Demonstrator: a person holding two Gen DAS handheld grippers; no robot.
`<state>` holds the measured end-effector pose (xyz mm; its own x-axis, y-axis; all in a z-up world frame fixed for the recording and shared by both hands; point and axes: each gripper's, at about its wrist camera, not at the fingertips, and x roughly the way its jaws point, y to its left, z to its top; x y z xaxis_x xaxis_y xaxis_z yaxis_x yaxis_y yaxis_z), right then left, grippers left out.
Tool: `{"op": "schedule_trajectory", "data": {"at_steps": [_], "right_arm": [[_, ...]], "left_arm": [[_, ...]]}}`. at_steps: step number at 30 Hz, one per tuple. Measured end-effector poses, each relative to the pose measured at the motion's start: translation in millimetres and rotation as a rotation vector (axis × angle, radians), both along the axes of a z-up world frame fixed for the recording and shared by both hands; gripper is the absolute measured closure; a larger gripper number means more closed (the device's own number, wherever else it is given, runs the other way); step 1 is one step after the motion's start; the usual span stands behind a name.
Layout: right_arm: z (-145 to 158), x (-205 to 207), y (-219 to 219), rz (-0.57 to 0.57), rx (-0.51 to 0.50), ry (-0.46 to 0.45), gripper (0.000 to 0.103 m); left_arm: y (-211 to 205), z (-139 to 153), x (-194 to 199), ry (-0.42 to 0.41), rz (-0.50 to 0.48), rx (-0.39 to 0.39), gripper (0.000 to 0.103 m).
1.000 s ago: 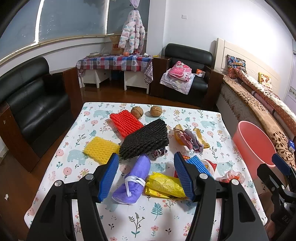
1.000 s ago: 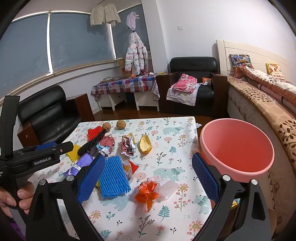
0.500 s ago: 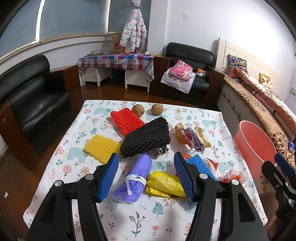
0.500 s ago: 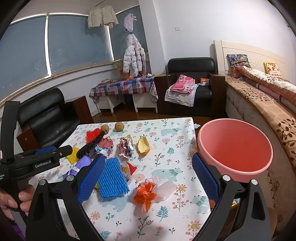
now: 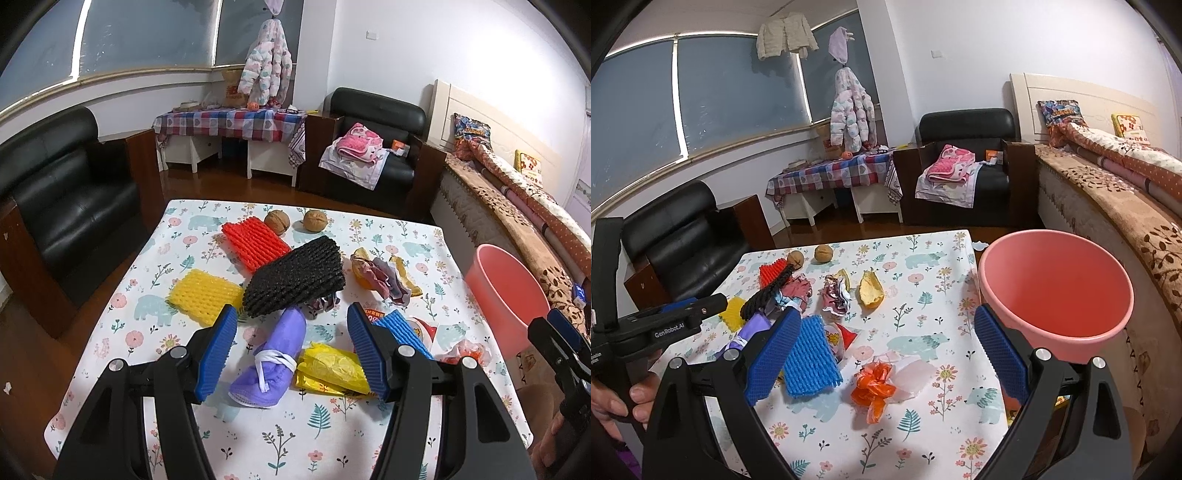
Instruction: Collect trash
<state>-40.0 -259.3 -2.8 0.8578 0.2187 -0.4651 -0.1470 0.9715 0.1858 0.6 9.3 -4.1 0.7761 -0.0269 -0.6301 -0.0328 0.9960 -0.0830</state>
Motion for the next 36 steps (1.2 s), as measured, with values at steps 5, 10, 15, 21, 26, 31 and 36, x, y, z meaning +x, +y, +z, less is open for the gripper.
{"op": "schedule_trajectory", "data": {"at_steps": [5, 10, 15, 21, 26, 31, 36], "right_arm": [[0, -1, 0, 0.007, -0.010, -0.011, 0.008], [1, -4, 0, 0.021, -0.014, -0.027, 0.008], [0, -4, -1, 0.046, 0.001, -0.018, 0.008], [-6, -5, 0, 0.054, -0.020, -0.005, 0.008], [-9, -7, -2, 0.061, -0.022, -0.002, 0.008], [-11, -8, -5, 0.067, -0.010, 0.007, 0.015], [-15, -6, -6, 0.071, -0.005, 0.029, 0.022]], "left_arm": [[3, 3, -1, -0.025, -0.007, 0.001, 0.041], [4, 5, -3, -0.042, -0.018, 0.003, 0.041], [7, 1, -3, -0.036, -0.012, -0.002, 0.041], [10, -6, -3, -0.012, -0.017, -0.025, 0.041], [11, -7, -7, -0.022, -0.054, -0.002, 0.041], [16, -13, -10, -0.012, -0.086, 0.016, 0.041], [21, -22, -10, 0.027, -0.136, 0.003, 0.045]]}}
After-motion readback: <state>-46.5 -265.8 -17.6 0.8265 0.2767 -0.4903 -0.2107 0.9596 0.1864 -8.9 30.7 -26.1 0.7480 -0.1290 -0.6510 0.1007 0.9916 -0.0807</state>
